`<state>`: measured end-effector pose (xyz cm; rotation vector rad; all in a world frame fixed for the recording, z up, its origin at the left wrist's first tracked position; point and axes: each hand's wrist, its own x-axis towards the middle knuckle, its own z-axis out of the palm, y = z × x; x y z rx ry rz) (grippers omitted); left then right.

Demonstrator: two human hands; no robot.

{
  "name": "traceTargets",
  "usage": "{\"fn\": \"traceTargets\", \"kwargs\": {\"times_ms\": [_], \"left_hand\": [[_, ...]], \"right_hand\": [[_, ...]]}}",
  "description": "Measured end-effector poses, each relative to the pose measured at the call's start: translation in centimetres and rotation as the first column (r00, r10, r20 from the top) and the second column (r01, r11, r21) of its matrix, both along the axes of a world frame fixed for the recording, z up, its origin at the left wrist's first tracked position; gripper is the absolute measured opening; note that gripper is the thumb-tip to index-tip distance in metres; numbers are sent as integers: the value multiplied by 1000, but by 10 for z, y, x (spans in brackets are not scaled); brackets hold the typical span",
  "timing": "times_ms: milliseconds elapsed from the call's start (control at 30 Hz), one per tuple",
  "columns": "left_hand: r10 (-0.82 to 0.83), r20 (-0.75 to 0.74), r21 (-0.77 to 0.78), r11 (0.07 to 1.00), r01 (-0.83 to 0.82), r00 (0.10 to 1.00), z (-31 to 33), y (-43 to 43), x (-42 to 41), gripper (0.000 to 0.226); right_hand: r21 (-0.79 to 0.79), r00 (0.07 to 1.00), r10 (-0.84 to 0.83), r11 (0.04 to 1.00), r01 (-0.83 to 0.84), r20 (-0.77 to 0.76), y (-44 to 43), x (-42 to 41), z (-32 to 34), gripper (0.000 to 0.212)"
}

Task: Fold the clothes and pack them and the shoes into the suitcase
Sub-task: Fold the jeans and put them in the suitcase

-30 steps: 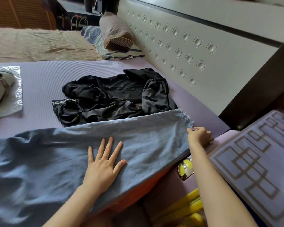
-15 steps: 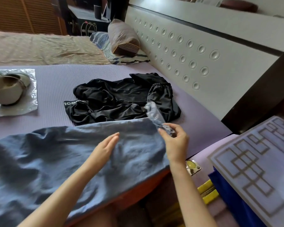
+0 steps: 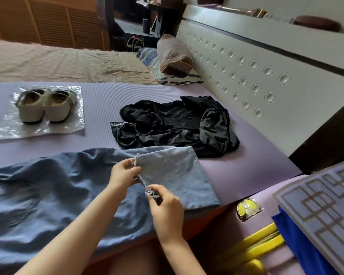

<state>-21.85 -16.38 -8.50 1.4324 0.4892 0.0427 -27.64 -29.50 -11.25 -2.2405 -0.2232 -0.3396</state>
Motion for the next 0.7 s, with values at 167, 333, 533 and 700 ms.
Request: {"fn": "traceTargets", "kwargs": {"times_ms": [167, 333, 533, 700], "left_hand": [[-27, 96, 433, 901, -17, 995, -20, 11, -4, 37], [-281, 214, 742, 669, 32, 936, -34, 10, -25, 36], [-414, -304, 925, 88, 370, 858, -51, 16, -40, 49], [-422, -224, 880, 299, 368, 879, -38, 10, -33, 45]], "right_hand": [[-105, 933, 269, 948, -300, -238, -3, -6, -11, 83], [-164, 940, 254, 941, -294, -229, -12, 3, -19, 89], [-438, 931, 237, 832, -341, -276, -17, -1, -32, 83], [-222, 924, 262, 918, -328, -279, -21, 1, -24, 82]]}}
